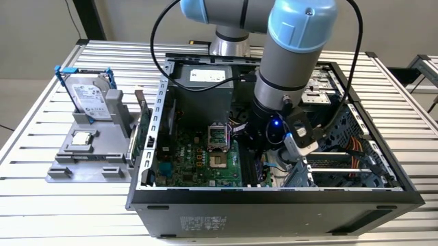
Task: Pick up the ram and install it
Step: 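Insert the ram into the slot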
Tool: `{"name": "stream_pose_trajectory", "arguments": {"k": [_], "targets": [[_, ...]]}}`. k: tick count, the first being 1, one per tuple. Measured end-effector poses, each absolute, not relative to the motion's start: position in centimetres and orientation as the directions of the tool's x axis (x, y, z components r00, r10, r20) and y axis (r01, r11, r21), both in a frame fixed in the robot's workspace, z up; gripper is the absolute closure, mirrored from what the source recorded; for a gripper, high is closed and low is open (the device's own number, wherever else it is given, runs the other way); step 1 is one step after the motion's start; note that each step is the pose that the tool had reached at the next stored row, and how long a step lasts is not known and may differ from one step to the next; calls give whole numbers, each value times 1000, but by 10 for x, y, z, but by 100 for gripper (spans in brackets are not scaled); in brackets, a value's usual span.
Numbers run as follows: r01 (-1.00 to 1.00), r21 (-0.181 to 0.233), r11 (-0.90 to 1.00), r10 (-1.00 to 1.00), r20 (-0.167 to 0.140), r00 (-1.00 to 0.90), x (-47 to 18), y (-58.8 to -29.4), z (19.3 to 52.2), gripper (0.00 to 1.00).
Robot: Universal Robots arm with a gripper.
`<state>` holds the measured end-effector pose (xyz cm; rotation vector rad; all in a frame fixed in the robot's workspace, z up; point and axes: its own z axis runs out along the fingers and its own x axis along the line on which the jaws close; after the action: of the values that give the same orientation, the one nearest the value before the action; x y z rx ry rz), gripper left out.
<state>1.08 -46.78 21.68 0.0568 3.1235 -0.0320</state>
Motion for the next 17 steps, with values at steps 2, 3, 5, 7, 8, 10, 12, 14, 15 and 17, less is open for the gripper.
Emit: {"name": "stream_pose_trajectory", "arguments": {"k": [2, 3, 5, 7, 8, 10, 12, 14, 15, 17], "targets": [[38, -20, 999, 38, -18, -999, 10, -468, 217, 100], [39, -20, 999, 39, -18, -999, 10, -468, 217, 100], [39, -19, 999, 39, -18, -999, 10, -468, 216, 100], [39, -18, 999, 39, -18, -999, 10, -468, 216, 100], [39, -18, 999, 39, -18, -999, 10, -468, 216, 100], [39, -17, 999, 39, -18, -999, 10, -468, 216, 100], [40, -18, 999, 39, -18, -999, 10, -468, 216, 100], [39, -18, 999, 39, -18, -999, 11, -468, 216, 100], [39, -18, 999, 39, -18, -999, 11, -468, 216, 100], [39, -18, 999, 39, -18, -999, 11, -468, 216, 100]]}}
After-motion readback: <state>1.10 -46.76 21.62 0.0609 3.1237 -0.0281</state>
